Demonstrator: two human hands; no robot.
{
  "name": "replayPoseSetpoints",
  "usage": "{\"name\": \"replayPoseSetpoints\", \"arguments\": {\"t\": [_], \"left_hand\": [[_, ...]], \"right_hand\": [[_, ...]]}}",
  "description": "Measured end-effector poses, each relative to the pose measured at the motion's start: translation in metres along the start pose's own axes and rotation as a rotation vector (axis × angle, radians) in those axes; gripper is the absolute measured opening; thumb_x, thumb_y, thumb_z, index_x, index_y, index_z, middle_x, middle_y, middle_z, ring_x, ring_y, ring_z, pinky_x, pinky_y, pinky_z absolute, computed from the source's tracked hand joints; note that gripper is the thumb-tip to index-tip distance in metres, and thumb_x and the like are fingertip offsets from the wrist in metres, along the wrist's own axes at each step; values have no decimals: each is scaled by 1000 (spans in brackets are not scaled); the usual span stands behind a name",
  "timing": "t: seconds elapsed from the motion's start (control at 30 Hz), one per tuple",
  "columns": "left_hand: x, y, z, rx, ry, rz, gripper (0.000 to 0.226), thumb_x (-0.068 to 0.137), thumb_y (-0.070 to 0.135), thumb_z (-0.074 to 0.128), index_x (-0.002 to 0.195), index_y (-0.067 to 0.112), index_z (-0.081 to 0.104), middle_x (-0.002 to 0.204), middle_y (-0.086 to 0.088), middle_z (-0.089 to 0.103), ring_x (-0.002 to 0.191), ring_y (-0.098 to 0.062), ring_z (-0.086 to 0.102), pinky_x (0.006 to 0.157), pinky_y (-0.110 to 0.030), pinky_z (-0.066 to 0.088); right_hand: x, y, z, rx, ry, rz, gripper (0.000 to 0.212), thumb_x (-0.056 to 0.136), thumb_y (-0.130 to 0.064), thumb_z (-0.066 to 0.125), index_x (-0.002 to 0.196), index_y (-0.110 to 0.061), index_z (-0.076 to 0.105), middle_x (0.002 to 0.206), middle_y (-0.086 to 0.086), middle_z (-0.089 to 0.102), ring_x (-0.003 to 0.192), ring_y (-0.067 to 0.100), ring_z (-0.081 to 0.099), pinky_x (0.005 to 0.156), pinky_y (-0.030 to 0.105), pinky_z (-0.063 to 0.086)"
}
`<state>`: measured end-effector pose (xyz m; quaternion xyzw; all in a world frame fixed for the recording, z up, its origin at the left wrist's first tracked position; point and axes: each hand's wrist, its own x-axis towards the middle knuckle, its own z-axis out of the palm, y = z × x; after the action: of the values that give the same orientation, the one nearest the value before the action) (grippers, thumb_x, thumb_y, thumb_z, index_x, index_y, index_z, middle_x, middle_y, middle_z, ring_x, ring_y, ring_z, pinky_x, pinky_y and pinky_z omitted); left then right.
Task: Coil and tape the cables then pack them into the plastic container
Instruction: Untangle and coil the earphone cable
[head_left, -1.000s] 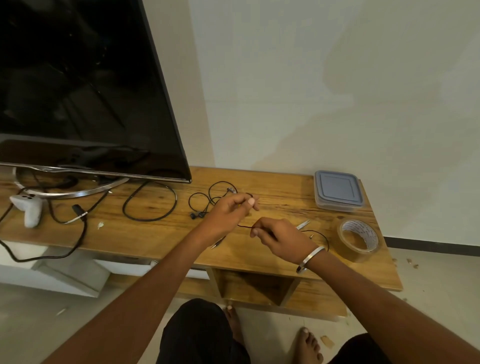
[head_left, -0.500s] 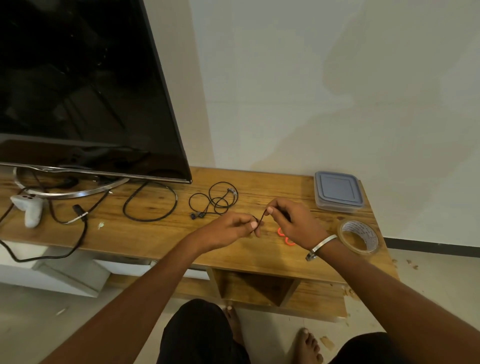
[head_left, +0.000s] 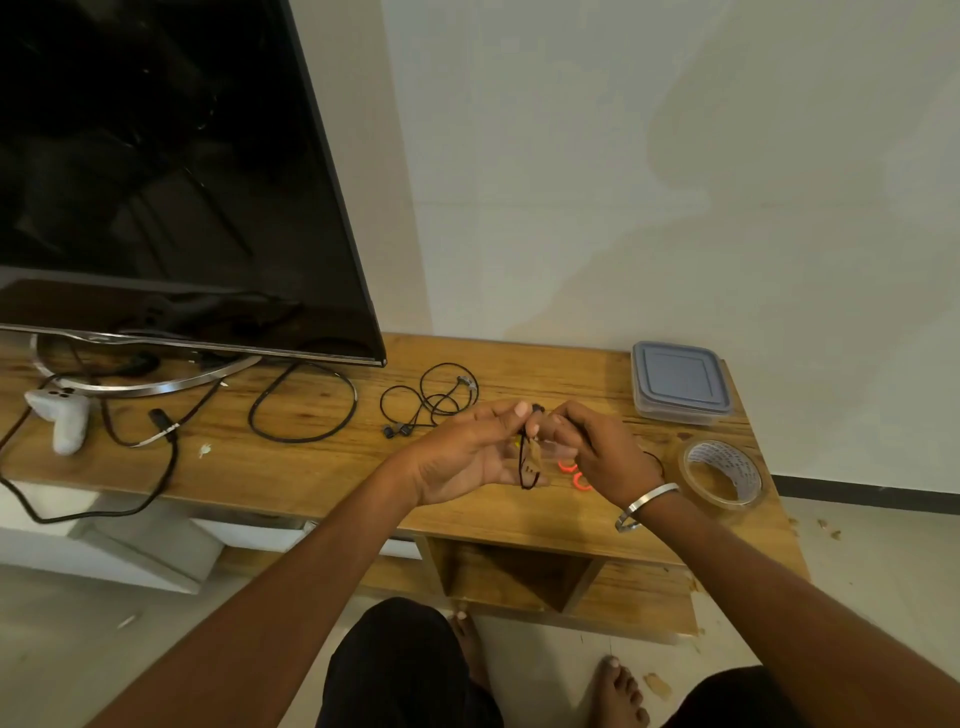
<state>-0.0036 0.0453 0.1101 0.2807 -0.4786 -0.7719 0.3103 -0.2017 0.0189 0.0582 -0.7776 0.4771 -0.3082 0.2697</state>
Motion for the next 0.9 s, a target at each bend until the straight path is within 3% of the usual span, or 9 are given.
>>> {"name": "replayPoseSetpoints", "arguments": {"t": [0.1, 0.23, 0.33, 0.53, 0.67, 0.7, 0.8, 0.9], "left_hand": [[3, 7, 6, -133, -12, 95, 24, 97, 30, 44, 84, 14, 55, 126, -25, 57, 133, -44, 45, 105, -68, 33], [9, 12, 10, -120, 117, 200, 22, 97, 29, 43, 90, 13, 56, 136, -23, 54, 132, -36, 49, 106, -65, 35], [12, 10, 8, -14, 235, 235, 22, 96, 30, 45, 88, 17, 61, 135, -16, 59, 132, -25, 51, 105, -53, 41], [10, 1, -3, 364, 402, 215, 30, 102, 28, 45, 82, 29, 67, 129, 5, 64, 125, -1, 53, 94, -29, 43], [6, -10, -18, 545, 404, 190, 23, 101, 21, 47, 92, 16, 68, 127, 4, 64, 126, 2, 51, 92, -12, 43], [5, -14, -23, 582, 401, 170, 22, 101, 23, 49, 93, 16, 68, 125, 5, 64, 126, 1, 51, 95, -14, 43], [2, -27, -38, 715, 392, 114, 20, 99, 33, 52, 91, 28, 71, 122, 9, 65, 124, -4, 53, 106, -40, 43], [0, -33, -41, 798, 377, 74, 19, 98, 35, 53, 92, 31, 71, 121, 4, 66, 121, -9, 56, 106, -48, 44]], "right_hand": [[-5, -2, 4, 14, -10, -8, 20, 95, -9, 48, 106, -17, 62, 79, -14, 63, 62, -5, 56, 57, 15, 38], [-9, -3, 13, 8, -93, 16, 18, 97, -17, 46, 87, -24, 60, 60, -14, 49, 55, 1, 48, 52, 18, 32], [-11, -6, 19, -5, -179, 6, 21, 98, -27, 44, 88, -22, 62, 58, -8, 50, 50, 7, 43, 53, 22, 34], [-10, -16, 21, -15, -237, -62, 21, 97, -29, 46, 88, -24, 65, 61, -4, 57, 51, 10, 46, 51, 19, 33], [-7, -19, 17, -4, -201, -43, 21, 96, -27, 48, 86, -23, 67, 55, -5, 52, 48, 10, 44, 49, 17, 29], [-7, -20, 16, 6, -190, -40, 21, 95, -28, 49, 86, -23, 67, 55, -4, 52, 48, 10, 43, 49, 18, 30], [-6, -20, 12, 24, -161, -34, 20, 95, -29, 51, 85, -23, 67, 56, 1, 54, 49, 13, 44, 50, 23, 32], [-4, -20, 9, 32, -143, -36, 18, 94, -28, 53, 86, -22, 68, 56, -5, 54, 50, 9, 44, 51, 22, 33]]}}
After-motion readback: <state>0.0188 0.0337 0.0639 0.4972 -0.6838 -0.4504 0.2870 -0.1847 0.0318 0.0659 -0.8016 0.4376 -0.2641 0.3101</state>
